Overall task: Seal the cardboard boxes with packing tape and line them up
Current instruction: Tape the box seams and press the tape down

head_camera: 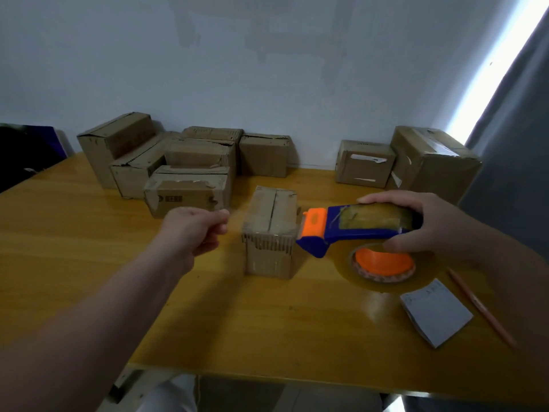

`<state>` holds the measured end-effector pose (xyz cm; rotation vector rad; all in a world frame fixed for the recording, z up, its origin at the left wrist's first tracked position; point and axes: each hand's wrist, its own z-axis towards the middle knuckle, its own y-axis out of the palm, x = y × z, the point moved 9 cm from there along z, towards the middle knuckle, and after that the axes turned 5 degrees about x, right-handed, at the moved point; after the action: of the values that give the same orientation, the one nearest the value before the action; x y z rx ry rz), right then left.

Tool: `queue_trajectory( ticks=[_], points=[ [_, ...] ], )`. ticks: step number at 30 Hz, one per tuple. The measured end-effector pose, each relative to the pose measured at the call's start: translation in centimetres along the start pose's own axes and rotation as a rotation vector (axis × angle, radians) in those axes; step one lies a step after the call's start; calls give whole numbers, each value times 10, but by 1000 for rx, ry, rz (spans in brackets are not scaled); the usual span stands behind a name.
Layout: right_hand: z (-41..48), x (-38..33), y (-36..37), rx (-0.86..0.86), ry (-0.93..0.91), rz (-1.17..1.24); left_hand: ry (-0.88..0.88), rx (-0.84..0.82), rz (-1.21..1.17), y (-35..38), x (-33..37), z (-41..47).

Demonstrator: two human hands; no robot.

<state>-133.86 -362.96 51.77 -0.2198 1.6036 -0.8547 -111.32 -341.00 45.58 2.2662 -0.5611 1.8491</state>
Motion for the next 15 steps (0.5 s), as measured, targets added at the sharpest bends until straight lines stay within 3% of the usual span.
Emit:
queue_trajectory(
  ticks=[15],
  points=[
    [11,25,3,-1,29,28,21,126,-85,3,-36,5]
  ],
)
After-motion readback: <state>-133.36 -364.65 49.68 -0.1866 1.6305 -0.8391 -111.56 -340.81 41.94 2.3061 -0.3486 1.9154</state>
